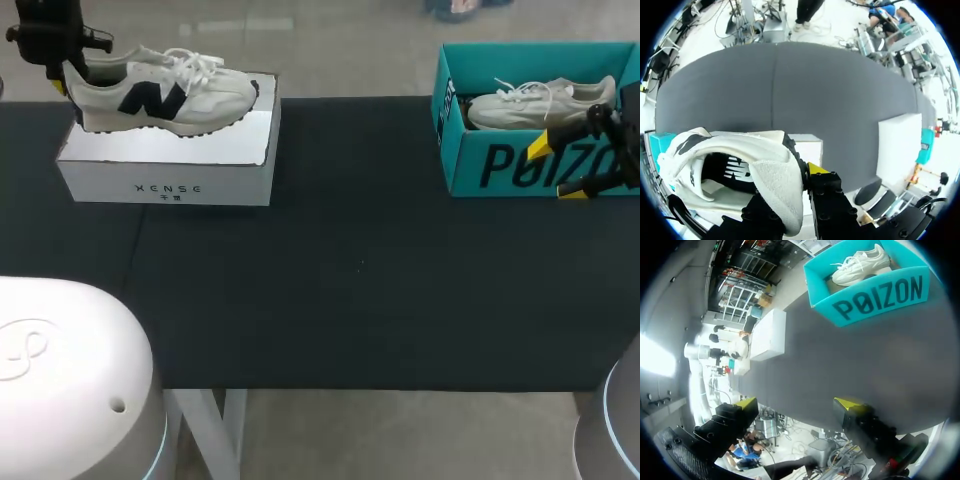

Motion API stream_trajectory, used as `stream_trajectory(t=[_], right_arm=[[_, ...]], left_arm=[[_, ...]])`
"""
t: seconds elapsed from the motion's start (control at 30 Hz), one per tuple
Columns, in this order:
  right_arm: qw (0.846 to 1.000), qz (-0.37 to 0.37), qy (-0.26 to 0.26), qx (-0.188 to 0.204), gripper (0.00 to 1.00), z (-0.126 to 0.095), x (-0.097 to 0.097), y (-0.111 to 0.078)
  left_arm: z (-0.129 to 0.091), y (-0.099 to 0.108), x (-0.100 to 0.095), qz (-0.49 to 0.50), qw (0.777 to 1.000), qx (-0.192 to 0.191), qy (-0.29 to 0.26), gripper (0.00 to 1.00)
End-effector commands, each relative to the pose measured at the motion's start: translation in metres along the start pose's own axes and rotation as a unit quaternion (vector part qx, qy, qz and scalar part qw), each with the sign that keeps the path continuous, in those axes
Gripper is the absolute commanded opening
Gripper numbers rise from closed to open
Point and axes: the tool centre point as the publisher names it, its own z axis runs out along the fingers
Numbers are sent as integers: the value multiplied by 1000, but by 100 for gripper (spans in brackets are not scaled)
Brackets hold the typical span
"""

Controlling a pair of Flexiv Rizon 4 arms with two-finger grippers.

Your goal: Take the shoe out of the shoebox, open the shoe tongue, remove and reinsert the insole, then place the shoe into the shoebox

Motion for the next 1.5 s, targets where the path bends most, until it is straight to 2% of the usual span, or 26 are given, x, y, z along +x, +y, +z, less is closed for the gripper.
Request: stream_trajectory(t=[0.03,0.17,0.47,0.9,1.0,1.27,1.5], right_arm=[[1000,1,-2,0,100,0,0,0],[1000,1,-2,0,100,0,0,0],[1000,1,-2,0,100,0,0,0],[1000,1,-2,0,100,0,0,0],[1000,1,-2,0,100,0,0,0],[1000,1,-2,0,100,0,0,0],[1000,1,-2,0,100,0,0,0]], left_arm=[[12,19,8,23,1000,-1,-10,0],[19,30,13,45,999,-14,-9,0],[43,65,25,25,999,-29,3,0],[95,100,27,33,999,-19,-18,0],[104,105,24,47,999,-13,-24,0],[134,106,2,59,998,9,-29,0],[151,93,-6,71,997,23,-33,0]])
